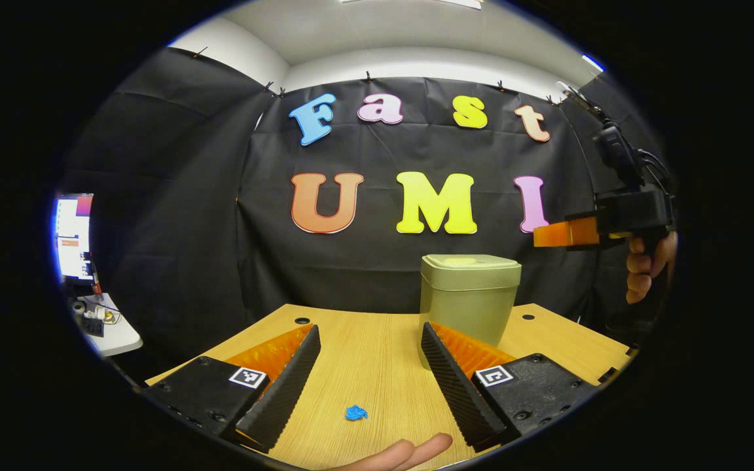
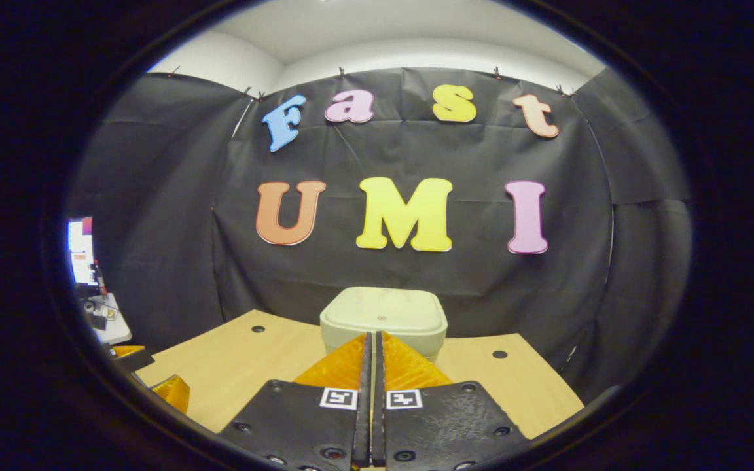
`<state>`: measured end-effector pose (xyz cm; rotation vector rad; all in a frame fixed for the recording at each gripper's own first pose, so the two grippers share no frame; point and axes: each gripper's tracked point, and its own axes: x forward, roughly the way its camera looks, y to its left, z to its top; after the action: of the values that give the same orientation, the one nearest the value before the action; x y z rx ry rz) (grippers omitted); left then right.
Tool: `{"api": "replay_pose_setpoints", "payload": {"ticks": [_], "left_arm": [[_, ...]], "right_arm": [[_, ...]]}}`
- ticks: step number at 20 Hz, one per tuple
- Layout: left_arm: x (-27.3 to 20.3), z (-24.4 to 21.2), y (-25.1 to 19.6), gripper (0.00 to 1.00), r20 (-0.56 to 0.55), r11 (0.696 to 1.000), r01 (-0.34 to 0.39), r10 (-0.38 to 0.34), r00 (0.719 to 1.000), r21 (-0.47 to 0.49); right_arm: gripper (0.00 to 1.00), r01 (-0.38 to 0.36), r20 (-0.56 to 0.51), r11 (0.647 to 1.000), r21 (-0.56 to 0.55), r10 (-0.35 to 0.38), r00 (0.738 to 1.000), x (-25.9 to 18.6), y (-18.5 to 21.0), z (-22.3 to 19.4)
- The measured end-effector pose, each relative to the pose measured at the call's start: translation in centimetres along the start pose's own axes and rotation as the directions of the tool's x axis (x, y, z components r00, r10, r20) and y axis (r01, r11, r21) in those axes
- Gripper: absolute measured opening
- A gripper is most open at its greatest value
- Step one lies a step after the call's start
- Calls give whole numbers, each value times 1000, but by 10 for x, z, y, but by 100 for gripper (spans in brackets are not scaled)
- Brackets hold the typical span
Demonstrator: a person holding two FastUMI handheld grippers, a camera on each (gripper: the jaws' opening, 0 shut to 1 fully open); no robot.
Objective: Press the lid of the desktop garbage bin to open it, pick up the crumpled paper on the desktop and throw it into the bin, then pick up the pop can on the desktop and drop it into the bin, and finally close the garbage bin lid.
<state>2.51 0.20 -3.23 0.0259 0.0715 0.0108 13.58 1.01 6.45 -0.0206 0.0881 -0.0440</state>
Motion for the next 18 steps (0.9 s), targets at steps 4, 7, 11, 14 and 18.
{"api": "replay_pose_setpoints", "payload": {"ticks": [4, 7, 11, 14, 18], "left_arm": [[2, -2, 6, 100, -5, 1000, -7, 7, 1000, -7], [4, -3, 11, 100, -11, 1000, -15, 15, 1000, -13], [8, -5, 18, 100, -15, 999, -22, 21, 1000, -25], [8, -6, 23, 100, -16, 999, -25, 25, 1000, -28], [9, -6, 29, 100, -13, 999, -29, 28, 1000, -34]], "right_arm": [[0, 48, -55, 999, 1, -48, 997, 46, -10, 8], [0, 47, -117, 999, 25, -44, 992, 86, -9, 2], [0, 63, -195, 998, 17, -58, 979, 125, -6, -13], [0, 62, -222, 998, 2, -60, 973, 135, -1, -23], [0, 79, -222, 997, -1, -78, 972, 140, -3, -23]]}}
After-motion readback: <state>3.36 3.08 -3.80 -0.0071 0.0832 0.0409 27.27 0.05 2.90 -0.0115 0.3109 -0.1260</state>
